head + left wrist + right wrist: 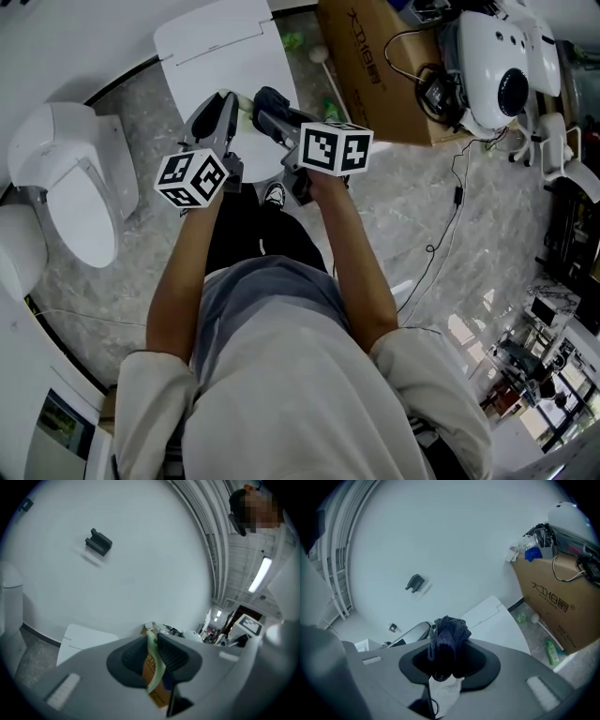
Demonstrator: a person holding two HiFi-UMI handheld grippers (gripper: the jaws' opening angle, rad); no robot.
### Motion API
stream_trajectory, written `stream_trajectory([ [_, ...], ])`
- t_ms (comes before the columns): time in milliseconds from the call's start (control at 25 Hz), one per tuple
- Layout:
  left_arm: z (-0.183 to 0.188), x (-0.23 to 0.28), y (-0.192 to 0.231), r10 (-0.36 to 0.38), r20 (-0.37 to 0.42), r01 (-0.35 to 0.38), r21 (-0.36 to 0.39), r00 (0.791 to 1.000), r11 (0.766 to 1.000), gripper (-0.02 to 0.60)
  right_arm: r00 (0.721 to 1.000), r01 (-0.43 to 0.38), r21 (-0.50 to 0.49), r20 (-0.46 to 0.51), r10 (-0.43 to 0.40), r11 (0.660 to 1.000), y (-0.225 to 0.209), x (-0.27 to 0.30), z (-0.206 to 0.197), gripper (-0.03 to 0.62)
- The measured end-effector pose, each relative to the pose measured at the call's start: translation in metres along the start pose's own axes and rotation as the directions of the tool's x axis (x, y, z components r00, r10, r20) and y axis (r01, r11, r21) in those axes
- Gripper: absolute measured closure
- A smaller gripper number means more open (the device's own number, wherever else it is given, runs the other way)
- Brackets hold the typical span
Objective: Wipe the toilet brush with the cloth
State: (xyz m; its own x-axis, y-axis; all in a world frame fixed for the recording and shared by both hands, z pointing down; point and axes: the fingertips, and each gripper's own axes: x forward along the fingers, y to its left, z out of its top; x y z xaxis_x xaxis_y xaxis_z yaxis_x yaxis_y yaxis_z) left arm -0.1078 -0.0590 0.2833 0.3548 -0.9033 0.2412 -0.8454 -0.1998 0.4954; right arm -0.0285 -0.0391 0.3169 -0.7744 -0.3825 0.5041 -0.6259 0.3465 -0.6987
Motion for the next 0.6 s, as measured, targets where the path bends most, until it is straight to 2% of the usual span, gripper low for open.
stream_trajectory([
  [440,-0.002,-0.013,0.004,-0.035,-0.045,0.033,-0.045,0.998,0.998,0.581,0.998,-0.048,0.059,0.034,0.046,0.997,0.014,-0.003,-0.003,0.490],
  [600,0.002,-0.020,-0.001,-0.058,-0.030,0.056,-0.050,0.998,0.997,0.581,0.998,-0.056,0.064,0.044,0.053,0.996,0.016,-0.005,-0.001,0.490],
])
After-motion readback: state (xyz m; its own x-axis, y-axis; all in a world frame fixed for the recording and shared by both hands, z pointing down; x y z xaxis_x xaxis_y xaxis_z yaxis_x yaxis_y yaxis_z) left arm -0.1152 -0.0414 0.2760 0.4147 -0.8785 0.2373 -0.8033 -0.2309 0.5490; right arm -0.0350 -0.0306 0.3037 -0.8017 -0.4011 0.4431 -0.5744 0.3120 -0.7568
